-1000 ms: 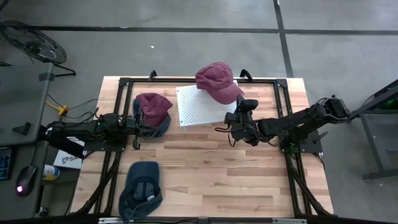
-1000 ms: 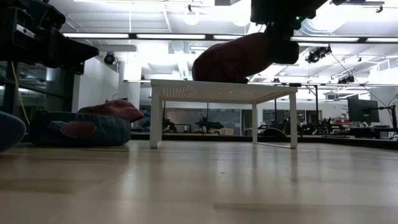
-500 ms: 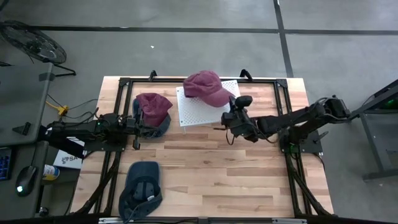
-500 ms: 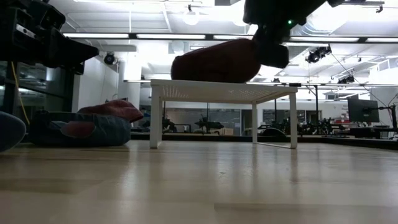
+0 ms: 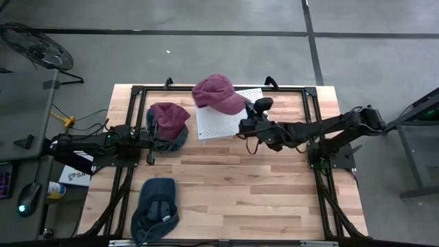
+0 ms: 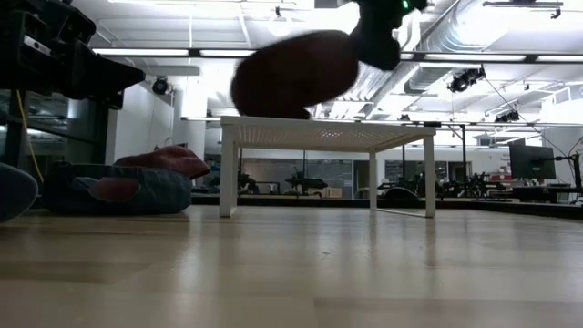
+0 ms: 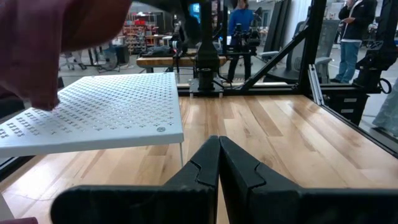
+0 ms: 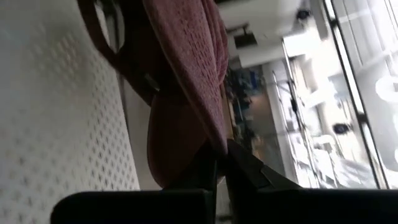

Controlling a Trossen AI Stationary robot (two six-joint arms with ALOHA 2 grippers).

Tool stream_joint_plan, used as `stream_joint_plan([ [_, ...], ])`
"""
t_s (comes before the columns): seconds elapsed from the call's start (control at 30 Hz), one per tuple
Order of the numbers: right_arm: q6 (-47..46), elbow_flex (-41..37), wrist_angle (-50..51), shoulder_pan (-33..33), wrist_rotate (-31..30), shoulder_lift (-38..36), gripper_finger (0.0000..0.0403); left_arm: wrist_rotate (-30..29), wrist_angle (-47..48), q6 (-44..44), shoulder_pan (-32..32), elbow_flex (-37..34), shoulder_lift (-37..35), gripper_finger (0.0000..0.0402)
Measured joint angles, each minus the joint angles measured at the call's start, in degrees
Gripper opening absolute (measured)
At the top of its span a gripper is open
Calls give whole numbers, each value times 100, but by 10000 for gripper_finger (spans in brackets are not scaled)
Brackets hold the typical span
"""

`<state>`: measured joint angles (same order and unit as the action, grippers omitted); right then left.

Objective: Pick & Place hat
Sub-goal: Put the bottom red cap on the shelf

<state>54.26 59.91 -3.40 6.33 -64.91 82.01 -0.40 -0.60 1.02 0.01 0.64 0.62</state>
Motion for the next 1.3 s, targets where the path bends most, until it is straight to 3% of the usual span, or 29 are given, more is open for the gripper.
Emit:
stream_joint_plan([
  [0.17, 54, 762, 814, -103, 798, 254, 7, 2, 0, 0, -2, 0, -1, 7],
  [0.4, 738, 1428, 941, -216, 1231, 697, 7, 0, 0, 1, 0, 0, -1, 7],
  [0.5, 859, 1565, 820, -221, 1114, 847, 7, 0, 0, 0, 0, 0, -1, 7],
  [0.7, -14, 1412, 783, -262, 1302, 916, 7, 1, 0, 0, -2, 0, 0, 7],
  [0.87, -855, 1186, 753, -139, -156, 921, 7, 0, 0, 0, -1, 0, -2, 7],
  [1.07, -1032, 887, 1192, 162, -2316, 871, 7, 1, 0, 1, 0, 0, -2, 7],
  [1.3, -2084, 548, 2011, 584, -2489, 844, 7, 0, 0, 0, 0, 0, 0, 7],
])
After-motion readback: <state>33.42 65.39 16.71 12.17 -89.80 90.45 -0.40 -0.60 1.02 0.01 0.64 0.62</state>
